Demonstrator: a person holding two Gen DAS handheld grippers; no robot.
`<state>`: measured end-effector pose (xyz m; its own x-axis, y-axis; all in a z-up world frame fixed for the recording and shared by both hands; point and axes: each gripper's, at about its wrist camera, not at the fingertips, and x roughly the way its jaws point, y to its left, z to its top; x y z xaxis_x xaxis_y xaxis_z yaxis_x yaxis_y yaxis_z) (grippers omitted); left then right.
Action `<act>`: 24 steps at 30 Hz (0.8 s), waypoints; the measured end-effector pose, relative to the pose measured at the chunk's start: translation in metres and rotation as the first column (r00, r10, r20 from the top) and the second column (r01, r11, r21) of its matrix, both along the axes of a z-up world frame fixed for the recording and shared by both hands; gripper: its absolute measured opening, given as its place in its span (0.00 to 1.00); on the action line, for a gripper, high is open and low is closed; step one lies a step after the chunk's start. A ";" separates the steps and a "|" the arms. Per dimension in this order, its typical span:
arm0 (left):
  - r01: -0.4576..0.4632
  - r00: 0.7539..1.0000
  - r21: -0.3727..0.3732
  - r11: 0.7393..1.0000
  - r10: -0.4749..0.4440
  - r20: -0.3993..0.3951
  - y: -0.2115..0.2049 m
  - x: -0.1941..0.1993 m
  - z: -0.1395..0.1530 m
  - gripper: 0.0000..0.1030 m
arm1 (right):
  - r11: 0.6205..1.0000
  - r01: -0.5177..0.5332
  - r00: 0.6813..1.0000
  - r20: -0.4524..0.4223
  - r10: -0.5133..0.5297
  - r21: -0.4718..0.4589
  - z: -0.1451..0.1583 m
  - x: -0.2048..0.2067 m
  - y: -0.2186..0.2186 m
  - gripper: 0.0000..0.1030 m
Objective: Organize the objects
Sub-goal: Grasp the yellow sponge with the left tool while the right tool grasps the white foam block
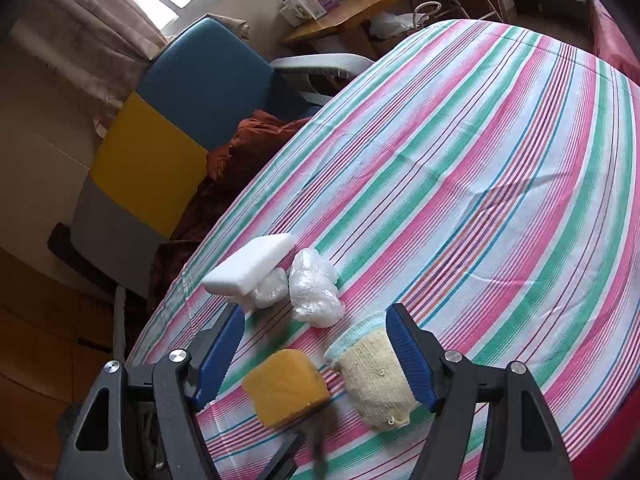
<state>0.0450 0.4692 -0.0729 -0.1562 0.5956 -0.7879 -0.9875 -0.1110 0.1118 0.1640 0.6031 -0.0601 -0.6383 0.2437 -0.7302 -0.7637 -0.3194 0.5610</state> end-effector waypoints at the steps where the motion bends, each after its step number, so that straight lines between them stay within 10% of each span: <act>1: 0.003 1.000 -0.002 1.000 -0.003 0.007 0.003 -0.001 -0.002 0.87 | 1.000 0.000 1.000 0.001 0.000 -0.002 0.000 0.000 0.000 0.72; 8: -0.003 0.996 -0.009 1.000 0.003 0.089 0.023 -0.011 -0.016 0.84 | 1.000 -0.007 0.999 0.033 0.007 0.000 -0.003 -0.004 0.002 0.72; 13: -0.026 0.990 -0.037 0.999 0.030 0.137 0.021 -0.015 -0.025 0.64 | 1.000 0.005 0.999 0.055 -0.004 -0.011 -0.008 -0.005 0.005 0.72; 24: -0.235 0.955 -0.040 0.971 0.238 0.178 -0.031 -0.022 -0.027 0.54 | 0.999 -0.032 0.994 0.100 0.032 -0.002 -0.011 -0.013 0.004 0.72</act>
